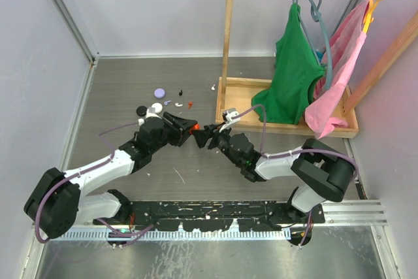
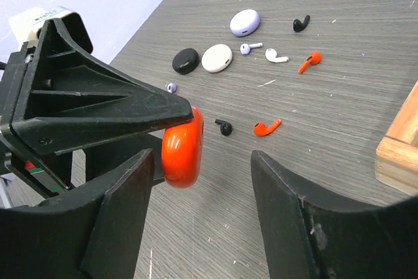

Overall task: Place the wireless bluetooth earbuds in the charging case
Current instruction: Pick up the charging case at the center of the board.

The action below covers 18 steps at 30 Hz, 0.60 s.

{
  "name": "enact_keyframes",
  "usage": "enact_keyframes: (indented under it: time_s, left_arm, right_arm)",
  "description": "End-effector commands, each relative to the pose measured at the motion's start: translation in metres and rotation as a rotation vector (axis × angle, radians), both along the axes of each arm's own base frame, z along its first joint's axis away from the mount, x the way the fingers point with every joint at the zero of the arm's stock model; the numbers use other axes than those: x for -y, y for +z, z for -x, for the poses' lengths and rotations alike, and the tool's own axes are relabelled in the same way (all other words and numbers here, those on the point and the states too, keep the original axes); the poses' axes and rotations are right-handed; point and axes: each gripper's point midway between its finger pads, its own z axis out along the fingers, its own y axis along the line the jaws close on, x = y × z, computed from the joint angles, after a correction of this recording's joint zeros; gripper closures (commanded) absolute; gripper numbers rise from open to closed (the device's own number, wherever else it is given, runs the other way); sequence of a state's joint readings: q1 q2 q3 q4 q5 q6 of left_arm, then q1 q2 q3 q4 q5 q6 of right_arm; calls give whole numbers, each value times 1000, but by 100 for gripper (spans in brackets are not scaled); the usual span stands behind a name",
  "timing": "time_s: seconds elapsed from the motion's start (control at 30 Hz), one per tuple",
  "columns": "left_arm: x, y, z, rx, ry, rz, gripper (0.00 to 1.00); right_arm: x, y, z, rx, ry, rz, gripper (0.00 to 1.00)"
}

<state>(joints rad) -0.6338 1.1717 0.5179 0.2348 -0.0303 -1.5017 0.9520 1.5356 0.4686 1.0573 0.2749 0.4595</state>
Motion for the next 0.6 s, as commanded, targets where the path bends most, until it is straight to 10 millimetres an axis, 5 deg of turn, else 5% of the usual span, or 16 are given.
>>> enact_keyframes:
  time_s: [0.0, 0.33, 0.57]
  left_arm:
    - [5, 31, -8, 88, 17, 69, 60]
    - [6, 32, -7, 103, 9, 68, 55]
    - [-9, 29, -1, 179, -10, -59, 29]
  right_arm:
    - [-9, 34, -6, 57, -8, -105, 37]
    - [-8, 35, -3, 74, 4, -92, 70]
    - [-15, 48, 6, 110, 132, -9, 79]
